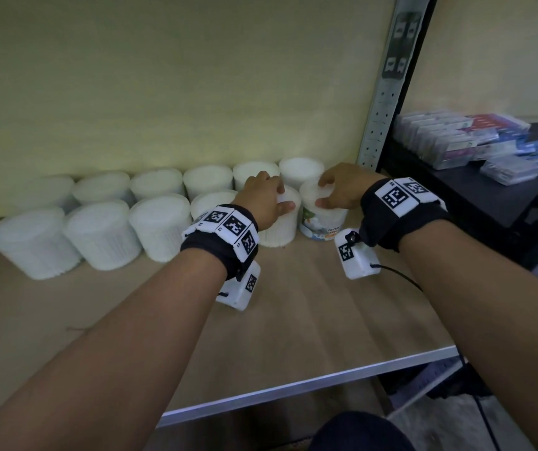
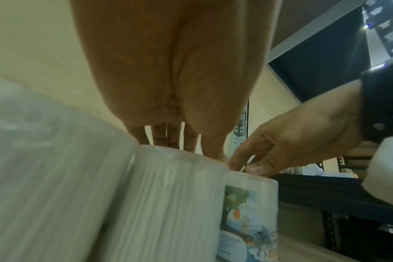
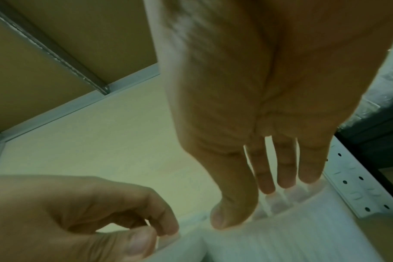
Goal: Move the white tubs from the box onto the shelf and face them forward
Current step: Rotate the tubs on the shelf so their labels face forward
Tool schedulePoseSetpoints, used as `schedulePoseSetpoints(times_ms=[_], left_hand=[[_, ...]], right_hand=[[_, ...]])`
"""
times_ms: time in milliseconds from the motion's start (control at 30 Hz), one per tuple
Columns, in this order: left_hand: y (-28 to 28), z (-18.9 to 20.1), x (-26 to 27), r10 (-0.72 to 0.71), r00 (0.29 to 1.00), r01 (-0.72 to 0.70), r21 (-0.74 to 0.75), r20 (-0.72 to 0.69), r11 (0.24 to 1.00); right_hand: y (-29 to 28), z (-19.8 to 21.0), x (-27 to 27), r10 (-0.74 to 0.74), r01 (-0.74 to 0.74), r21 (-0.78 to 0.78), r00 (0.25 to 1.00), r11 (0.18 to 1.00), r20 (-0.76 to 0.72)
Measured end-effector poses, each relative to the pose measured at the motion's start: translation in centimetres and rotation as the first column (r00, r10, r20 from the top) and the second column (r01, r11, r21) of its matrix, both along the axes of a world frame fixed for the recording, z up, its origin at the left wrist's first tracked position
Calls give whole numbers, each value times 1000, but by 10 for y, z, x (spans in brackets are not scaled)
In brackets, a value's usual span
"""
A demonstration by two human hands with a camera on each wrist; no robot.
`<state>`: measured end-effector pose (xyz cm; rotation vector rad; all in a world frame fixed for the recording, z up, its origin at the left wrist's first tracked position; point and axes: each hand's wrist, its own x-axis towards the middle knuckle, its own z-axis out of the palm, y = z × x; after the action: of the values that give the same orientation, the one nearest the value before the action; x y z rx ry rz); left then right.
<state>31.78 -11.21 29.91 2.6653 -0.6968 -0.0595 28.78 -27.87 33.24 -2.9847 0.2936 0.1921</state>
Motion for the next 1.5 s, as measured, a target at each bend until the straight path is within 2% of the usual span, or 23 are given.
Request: schedulePoseSetpoints(times_ms=[200, 567, 833, 967, 1033, 1233, 1333, 1500], left_hand=[[-1, -1, 0, -3, 1000, 3, 11, 3, 1000], [0, 2, 3, -31, 999, 31, 39, -16, 999], [8, 16, 3, -149, 987, 154, 74, -66, 985], [7, 27, 7, -215, 973, 226, 167, -84, 960], [6, 31, 7, -225, 971, 236, 168, -78, 957], [1, 17, 2, -23, 990, 16, 49, 138, 999], [-1, 4, 0, 66, 985, -83, 105, 157, 991], [-2, -1, 0, 68, 982, -93, 140, 175, 986]], right_hand=[[-3, 3, -5, 62, -62, 6, 998, 998, -14], [-8, -1, -4, 67, -67, 27, 998, 997, 20], [-7, -3, -2, 46, -47, 29, 998, 998, 36], [-7, -2, -2, 33, -35, 31, 999, 999, 40], [-7, -2, -2, 28, -29, 34, 999, 999, 41], [-5, -1, -3, 25, -27, 38, 998, 999, 49], [-4, -2, -3, 31, -33, 30, 998, 999, 56], [-5, -2, -2, 34, -36, 36, 998, 999, 48]])
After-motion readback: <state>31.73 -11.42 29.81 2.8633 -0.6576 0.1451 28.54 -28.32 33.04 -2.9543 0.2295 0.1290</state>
